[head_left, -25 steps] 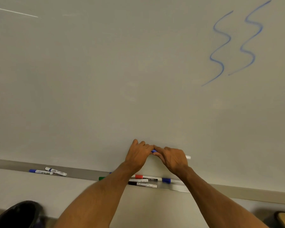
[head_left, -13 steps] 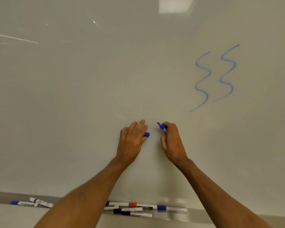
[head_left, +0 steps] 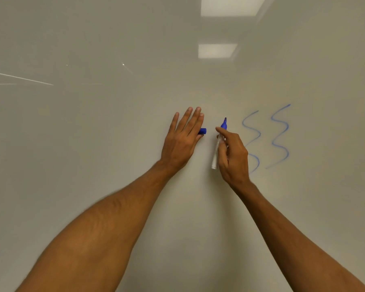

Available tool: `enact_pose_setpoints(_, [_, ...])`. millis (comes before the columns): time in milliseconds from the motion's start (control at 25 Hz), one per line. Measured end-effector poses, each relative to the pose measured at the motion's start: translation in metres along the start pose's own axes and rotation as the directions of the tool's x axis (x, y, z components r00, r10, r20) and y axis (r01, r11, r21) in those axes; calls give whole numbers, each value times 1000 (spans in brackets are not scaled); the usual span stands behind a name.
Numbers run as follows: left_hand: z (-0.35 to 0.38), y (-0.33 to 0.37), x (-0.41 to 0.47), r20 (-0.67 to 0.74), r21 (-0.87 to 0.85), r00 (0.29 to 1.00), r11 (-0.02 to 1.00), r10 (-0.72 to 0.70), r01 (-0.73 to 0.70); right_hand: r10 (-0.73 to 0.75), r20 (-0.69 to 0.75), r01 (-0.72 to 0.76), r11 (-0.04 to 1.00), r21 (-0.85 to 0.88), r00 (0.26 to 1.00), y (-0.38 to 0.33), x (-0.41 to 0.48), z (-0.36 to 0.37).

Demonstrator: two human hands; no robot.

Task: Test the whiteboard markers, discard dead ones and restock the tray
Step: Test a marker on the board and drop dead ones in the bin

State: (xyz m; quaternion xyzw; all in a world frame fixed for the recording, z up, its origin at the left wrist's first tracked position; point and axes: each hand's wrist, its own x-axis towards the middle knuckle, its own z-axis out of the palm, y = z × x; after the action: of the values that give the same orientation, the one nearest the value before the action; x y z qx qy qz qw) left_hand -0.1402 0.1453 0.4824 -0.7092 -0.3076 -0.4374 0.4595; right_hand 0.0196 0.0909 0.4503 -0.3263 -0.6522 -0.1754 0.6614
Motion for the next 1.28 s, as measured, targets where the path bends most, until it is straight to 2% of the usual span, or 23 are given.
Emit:
enact_pose_setpoints(120, [9,0,3,-10,-8,999,999,-33,33,0,-24,-1,1000,-17,1000,4,5,-3])
enact_pose_setpoints(280, [14,1,-2,-38,12,998,999,-50,50,-61,-131,53,997,-63,990,6,6,-10])
enact_pose_setpoints(320, [14,1,-2,-43,21,998,998,-49,50,-46,-147,39,998,-48,988,5,6,-12])
enact_pose_setpoints(440, [15,0,-2,-52,24,997,998,-50,51,147,-184,-140,989,53,972,2,14,-13])
enact_pose_setpoints(520, [15,1,-3,-59,23,997,998,-50,51,182,-201,-178,983,38,962,6,17,-10])
enact_pose_setpoints(680, [16,1,-3,-74,20,996,999,-45,46,121,-186,-131,991,-41,975,15,14,-3])
enact_pose_setpoints(840, [16,0,-2,-74,15,997,999,-33,34,-71,-56,63,988,-139,996,24,-5,1])
enact_pose_setpoints(880, [16,0,-2,-70,15,997,999,-35,36,-55,-77,44,988,-147,995,28,-11,-1])
enact_pose_setpoints(1000, [16,2,-2,-71,28,997,999,-39,41,150,-187,-166,984,-69,971,27,-28,-4])
enact_pose_setpoints(1040, [16,2,-2,-74,28,997,999,-38,40,148,-178,-166,982,-91,973,26,-35,-3])
enact_pose_setpoints(1160, [16,0,-3,-80,51,996,998,-34,38,-116,33,120,971,-206,993,31,-66,-2])
enact_pose_setpoints(1200, [15,0,-3,-78,52,996,998,-35,39,-136,57,145,968,-207,989,35,-72,-5])
enact_pose_setpoints(1280, [14,1,-3,-66,46,997,998,-43,46,-59,-19,54,979,-197,998,39,-82,-11])
